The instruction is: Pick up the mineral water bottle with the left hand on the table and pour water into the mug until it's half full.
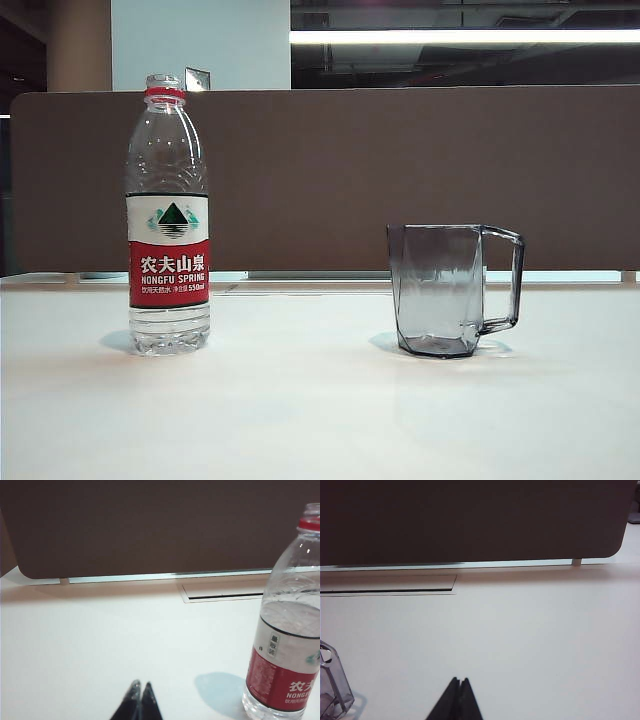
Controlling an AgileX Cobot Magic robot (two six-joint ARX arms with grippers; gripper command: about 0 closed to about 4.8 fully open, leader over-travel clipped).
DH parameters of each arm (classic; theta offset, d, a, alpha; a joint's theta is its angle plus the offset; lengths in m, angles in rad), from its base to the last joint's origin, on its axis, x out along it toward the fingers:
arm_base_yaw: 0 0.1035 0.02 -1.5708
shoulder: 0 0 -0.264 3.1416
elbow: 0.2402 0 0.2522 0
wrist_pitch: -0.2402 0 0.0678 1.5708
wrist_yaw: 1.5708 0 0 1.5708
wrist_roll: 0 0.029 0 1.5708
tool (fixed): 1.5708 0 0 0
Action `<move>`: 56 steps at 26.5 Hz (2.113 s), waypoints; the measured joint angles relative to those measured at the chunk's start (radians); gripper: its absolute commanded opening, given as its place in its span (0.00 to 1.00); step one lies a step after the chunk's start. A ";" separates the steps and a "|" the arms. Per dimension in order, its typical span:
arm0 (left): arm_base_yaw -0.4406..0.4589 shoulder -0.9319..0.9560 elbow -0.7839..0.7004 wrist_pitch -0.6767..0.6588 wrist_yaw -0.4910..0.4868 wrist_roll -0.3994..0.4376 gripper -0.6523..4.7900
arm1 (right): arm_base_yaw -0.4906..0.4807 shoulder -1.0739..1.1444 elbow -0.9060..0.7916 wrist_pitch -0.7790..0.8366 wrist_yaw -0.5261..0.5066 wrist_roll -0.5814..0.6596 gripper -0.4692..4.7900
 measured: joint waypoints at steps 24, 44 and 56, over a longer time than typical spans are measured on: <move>0.000 0.142 0.208 0.140 0.000 -0.135 0.11 | 0.001 0.129 0.331 -0.045 0.000 0.055 0.09; -0.325 0.613 0.383 0.270 0.003 -0.135 0.14 | 0.341 0.573 0.670 -0.196 -0.029 0.051 0.09; -0.329 0.622 0.376 0.173 0.003 -0.132 1.00 | 0.565 0.572 0.671 -0.270 0.063 0.047 0.09</move>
